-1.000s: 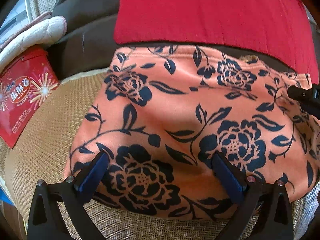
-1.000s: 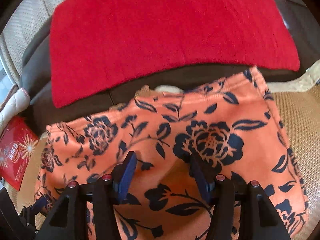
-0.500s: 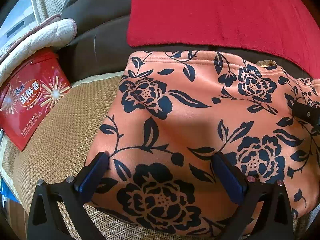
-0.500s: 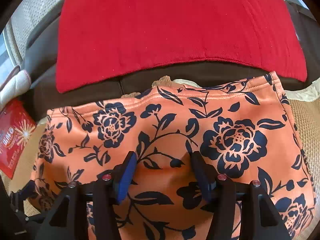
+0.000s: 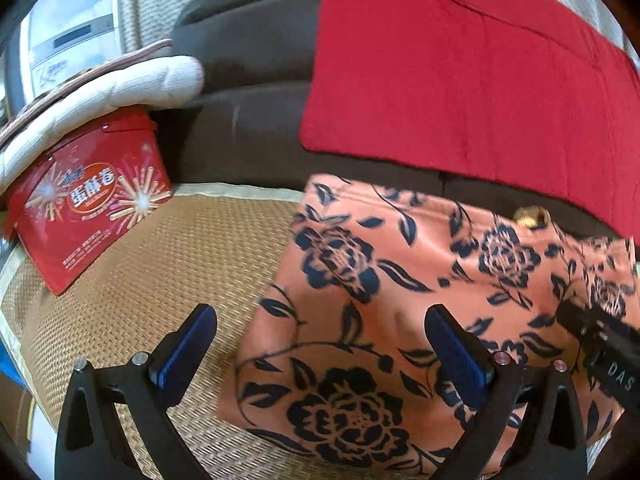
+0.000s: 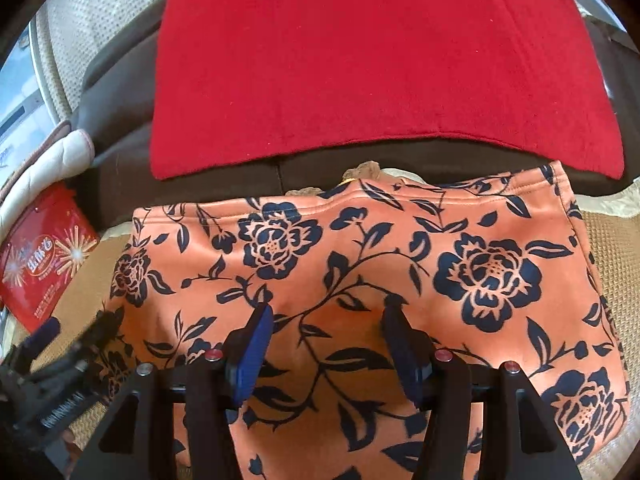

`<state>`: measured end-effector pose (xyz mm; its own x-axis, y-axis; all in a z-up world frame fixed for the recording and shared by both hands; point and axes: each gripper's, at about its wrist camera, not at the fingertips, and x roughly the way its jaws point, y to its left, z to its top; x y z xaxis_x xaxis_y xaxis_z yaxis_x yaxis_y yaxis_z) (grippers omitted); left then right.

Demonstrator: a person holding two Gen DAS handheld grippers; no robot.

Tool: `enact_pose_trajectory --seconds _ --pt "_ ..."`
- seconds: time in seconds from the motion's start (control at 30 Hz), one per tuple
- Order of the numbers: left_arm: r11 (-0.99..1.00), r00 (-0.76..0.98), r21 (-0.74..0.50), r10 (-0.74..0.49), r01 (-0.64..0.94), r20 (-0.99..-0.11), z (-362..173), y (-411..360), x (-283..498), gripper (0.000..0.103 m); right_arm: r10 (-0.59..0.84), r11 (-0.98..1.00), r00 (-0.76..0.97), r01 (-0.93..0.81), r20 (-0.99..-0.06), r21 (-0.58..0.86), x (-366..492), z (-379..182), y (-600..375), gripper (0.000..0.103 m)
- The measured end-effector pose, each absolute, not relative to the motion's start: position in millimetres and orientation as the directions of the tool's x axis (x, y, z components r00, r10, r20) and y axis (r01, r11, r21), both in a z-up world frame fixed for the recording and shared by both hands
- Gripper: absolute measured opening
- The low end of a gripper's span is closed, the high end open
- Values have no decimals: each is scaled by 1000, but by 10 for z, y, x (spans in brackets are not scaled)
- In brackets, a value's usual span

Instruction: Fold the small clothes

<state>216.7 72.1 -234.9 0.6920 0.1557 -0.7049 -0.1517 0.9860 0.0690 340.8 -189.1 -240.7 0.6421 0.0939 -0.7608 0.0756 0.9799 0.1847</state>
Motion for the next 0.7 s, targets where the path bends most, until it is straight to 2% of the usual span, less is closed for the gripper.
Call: enact_pose_trajectory --seconds 0.33,0.7 --pt "961 712 -9 198 -275 -674 -2369 1087 2091 103 154 978 655 6 -740 209 3472 -2467 -1628 61" --pt "914 740 -55 288 -401 -608 -2135 1532 1962 103 176 980 614 -31 -769 199 3516 -2622 -1366 61"
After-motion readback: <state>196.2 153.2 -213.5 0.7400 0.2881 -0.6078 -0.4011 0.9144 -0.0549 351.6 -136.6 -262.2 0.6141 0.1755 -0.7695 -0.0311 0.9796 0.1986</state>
